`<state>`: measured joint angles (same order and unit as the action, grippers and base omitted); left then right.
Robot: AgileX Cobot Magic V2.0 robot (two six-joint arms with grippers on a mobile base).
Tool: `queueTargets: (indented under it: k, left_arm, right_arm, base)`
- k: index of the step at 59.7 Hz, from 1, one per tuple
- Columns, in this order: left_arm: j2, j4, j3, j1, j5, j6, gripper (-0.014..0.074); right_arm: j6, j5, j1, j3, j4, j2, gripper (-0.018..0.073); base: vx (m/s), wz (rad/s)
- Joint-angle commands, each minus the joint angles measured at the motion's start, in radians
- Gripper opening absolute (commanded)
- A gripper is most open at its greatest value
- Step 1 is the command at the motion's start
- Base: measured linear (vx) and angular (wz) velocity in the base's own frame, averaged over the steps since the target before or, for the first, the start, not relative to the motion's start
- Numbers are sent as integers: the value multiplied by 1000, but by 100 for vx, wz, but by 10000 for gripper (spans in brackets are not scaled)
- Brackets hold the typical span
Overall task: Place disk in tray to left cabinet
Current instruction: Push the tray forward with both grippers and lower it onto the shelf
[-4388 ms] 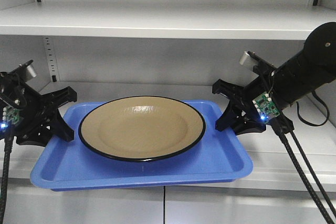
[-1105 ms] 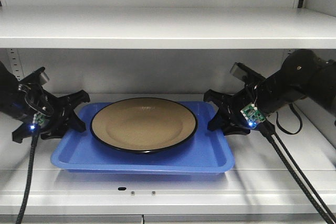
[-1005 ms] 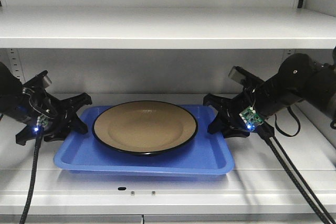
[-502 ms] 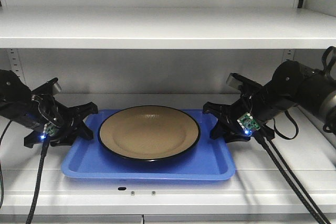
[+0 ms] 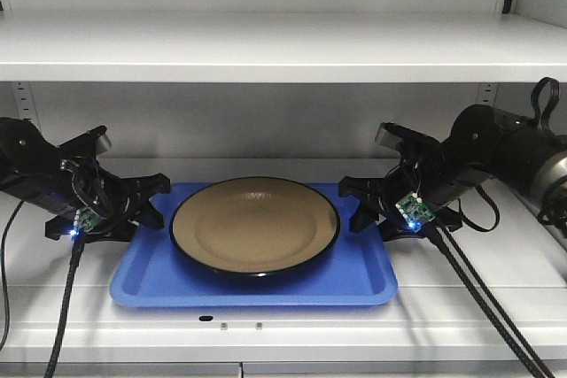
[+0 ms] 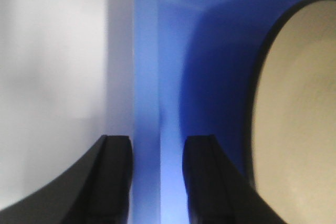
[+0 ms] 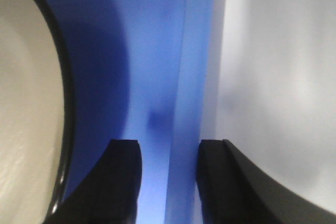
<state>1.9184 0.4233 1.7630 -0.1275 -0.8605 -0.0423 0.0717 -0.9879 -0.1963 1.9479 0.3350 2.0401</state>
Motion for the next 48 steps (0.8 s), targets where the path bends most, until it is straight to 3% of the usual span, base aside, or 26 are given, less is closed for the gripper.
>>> queueTargets:
  k: [1, 48]
  left_arm:
    - [-75, 23, 39, -7, 61, 6, 377]
    - [-75, 24, 39, -7, 49, 6, 377]
  right_arm:
    - [-11, 77, -1, 36, 32, -75, 347]
    - [-25, 81, -1, 37, 31, -92, 347]
  base:
    - [0, 0]
    - [0, 0]
